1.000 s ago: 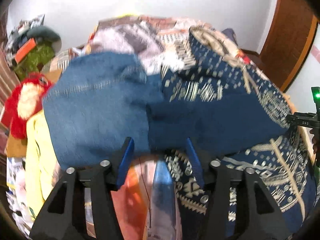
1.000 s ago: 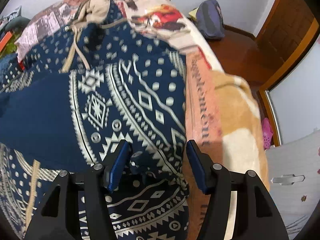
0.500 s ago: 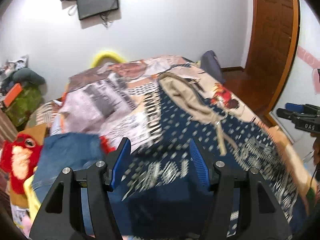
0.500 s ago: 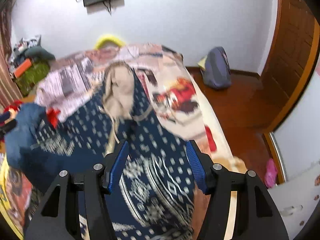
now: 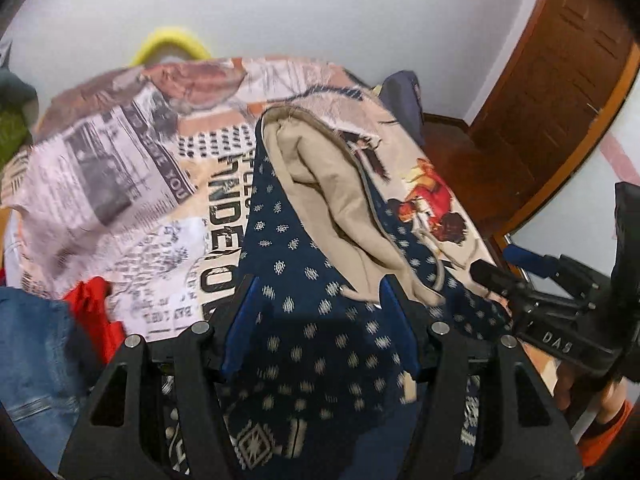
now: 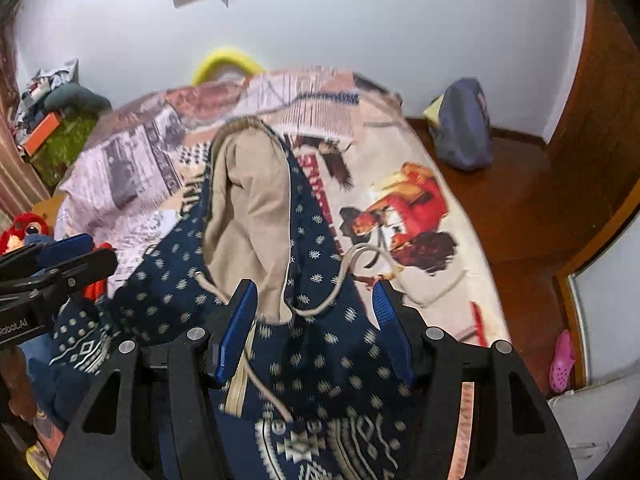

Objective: Fold large clothes
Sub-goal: 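Grasp the beige hood with the right gripper and pull it toward the hem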

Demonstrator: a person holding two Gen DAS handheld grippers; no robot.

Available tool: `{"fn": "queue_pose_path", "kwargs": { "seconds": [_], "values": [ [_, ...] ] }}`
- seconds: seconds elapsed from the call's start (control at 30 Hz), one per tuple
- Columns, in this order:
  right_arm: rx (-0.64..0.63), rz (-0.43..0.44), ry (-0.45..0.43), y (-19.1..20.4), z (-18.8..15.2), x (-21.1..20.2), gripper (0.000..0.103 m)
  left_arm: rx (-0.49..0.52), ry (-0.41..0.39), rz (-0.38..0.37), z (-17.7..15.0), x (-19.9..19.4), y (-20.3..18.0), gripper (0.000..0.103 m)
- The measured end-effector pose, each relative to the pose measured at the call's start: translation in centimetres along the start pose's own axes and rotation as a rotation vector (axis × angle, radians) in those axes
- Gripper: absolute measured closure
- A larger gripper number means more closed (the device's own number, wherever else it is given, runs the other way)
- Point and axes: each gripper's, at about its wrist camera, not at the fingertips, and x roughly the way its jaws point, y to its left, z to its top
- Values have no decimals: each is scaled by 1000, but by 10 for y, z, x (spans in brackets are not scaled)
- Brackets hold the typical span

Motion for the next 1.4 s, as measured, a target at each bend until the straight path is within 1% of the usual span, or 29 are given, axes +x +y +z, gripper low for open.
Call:
{"fn": "queue_pose_path", "kwargs": {
  "seconds": [0.1,0.2,0.27,0.3,0.33,0.4,0.43,0.47,0.5,0.53,0.57,0.63,0.7,0.8,0.93,1.0,1.07,1.13,1.23,1.4],
  "values": [
    [41,36,51,-4,2,33,47,-42,41,-39,3,28,8,43],
    [85,48,112,-9,2,65,47,-116,95,-83,1,62,19,52],
    [95,50,144,-10,2,81,47,-140,117,-83,-1,79,23,54],
    [95,46,156,-11,0,89,47,-145,113,-79,-2,84,24,54],
    [88,33,155,-11,-1,93,49,-134,90,-67,-4,85,22,54],
    [44,-1,137,-9,-5,98,55,-97,68,-24,-4,86,17,63],
    [34,-10,128,-10,-7,99,66,-68,62,12,-5,87,15,71],
    [31,-15,125,-12,-9,100,76,-46,59,23,-6,88,13,73],
    [38,-16,127,-14,-11,99,81,-28,52,32,-7,88,11,76],
    [46,-15,123,-17,-13,98,90,-9,47,56,-8,88,9,84],
    [53,-17,120,-19,-14,94,91,5,46,82,-9,87,8,90],
    [62,-15,94,-22,-15,82,93,-4,45,92,-10,81,8,94],
    [62,8,60,-24,-14,63,93,1,37,101,-12,71,7,95],
    [31,40,5,-21,-16,23,93,53,3,100,-17,42,-1,96],
    [-21,74,-59,-12,-29,-31,93,92,-49,51,-29,-12,-13,96],
    [-40,95,-74,-7,-37,-53,93,112,-62,40,-37,-35,-18,96],
    [-51,113,-85,-1,-42,-66,93,123,-62,21,-51,-57,-22,96],
    [-78,134,-80,6,-58,-83,93,135,-50,3,-68,-74,-25,96],
    [-97,157,-63,10,-84,-100,93,164,-23,-1,-97,-91,-29,96],
    [-94,162,-5,11,-127,-102,93,191,35,20,-145,-95,-32,95]
  ]
}}
